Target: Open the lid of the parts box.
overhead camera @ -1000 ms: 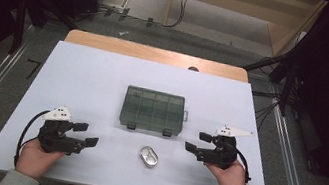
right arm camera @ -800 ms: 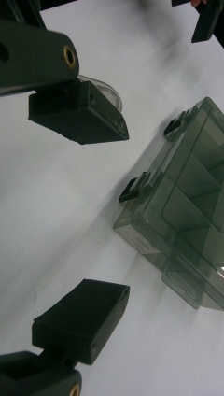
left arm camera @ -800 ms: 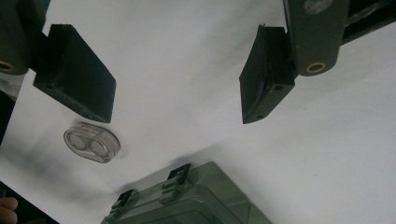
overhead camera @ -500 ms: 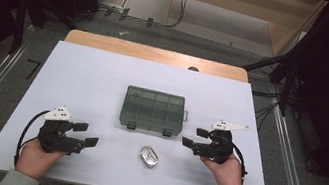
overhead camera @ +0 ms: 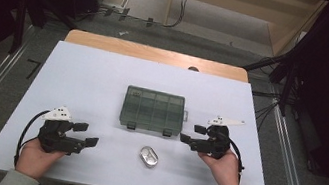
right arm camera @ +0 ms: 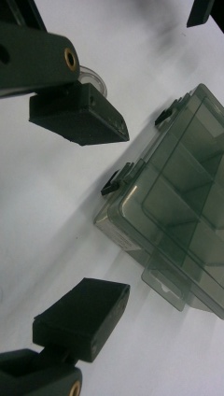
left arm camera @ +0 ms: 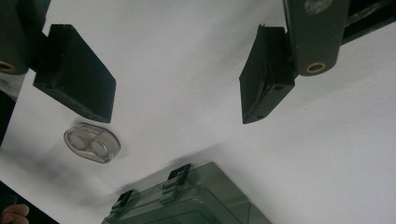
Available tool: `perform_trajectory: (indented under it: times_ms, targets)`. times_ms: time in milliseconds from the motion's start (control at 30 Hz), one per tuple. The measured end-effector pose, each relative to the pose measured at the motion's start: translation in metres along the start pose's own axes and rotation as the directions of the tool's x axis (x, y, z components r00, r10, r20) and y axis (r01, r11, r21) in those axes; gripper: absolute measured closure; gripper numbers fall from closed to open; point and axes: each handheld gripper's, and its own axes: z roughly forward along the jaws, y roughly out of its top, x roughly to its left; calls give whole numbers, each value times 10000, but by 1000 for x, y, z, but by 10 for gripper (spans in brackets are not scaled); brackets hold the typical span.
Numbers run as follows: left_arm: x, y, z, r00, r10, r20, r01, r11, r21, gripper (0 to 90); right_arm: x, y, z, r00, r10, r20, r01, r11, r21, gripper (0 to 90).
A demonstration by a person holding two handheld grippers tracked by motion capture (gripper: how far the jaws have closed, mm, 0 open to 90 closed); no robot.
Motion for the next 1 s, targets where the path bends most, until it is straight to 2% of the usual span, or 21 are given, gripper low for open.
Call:
perform_trajectory:
  times_ms: [200,233,300,467,600,733,800,1000]
  targets:
    - [0,0,0,10000,6,4,-6,10000,15,277,0,6,4,10000,-8,10,8,10000,18,228]
    - [0,0,0,10000,8,8,-8,10000,22,277,-1,7,4,10000,-15,6,15,10000,61,253]
    - [0,0,0,10000,-2,7,2,10000,1,277,-3,9,5,9998,149,-90,-148,9998,94,313]
    - [0,0,0,10000,-5,38,5,10000,-5,277,-8,11,2,9993,364,-14,-363,9988,339,601]
    - [0,0,-1,10000,0,31,0,10000,-4,277,-9,8,2,9995,290,119,-296,9983,500,746]
    - [-1,0,-1,10000,8,41,-8,10000,1,277,-8,4,4,9998,191,111,-197,9982,563,852]
    - [-1,0,-1,10000,16,35,-16,10000,9,277,-9,2,5,9998,200,-58,-196,9977,647,878]
    - [-1,0,-1,10000,12,36,-12,10000,-18,277,-11,0,8,9996,214,-207,-199,9974,697,879]
